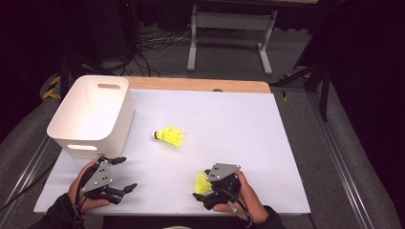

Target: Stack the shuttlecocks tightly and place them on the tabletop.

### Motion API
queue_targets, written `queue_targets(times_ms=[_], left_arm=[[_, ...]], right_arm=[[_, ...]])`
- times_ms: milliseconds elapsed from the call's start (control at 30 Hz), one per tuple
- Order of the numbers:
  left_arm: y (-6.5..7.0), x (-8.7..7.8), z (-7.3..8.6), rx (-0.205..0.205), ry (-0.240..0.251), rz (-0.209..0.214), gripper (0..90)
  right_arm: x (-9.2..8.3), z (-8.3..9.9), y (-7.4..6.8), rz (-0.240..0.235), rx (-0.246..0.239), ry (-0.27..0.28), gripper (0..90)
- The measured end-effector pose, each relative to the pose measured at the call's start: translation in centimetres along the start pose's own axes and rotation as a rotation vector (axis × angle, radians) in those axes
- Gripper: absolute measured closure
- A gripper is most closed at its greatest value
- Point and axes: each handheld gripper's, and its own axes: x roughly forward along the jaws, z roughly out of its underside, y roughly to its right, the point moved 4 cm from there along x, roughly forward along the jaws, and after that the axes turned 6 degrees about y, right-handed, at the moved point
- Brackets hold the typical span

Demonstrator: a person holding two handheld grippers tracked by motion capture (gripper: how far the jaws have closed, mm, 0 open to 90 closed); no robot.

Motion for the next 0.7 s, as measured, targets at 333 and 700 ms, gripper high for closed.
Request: queue_targets(times_ms=[333, 700], left_arm=[[0.0, 0.1, 0.0, -0.003, -0.003, 0.003, 10.1], [0.0, 0.1, 0.0, -0.003, -0.003, 0.002, 10.1]], right_arm=[[1.3, 1.1, 0.3, 0.018, -0.143, -0.096, 26.4], [0.8, 0.1, 0.5, 0.024, -0.16, -0.041, 41.5]])
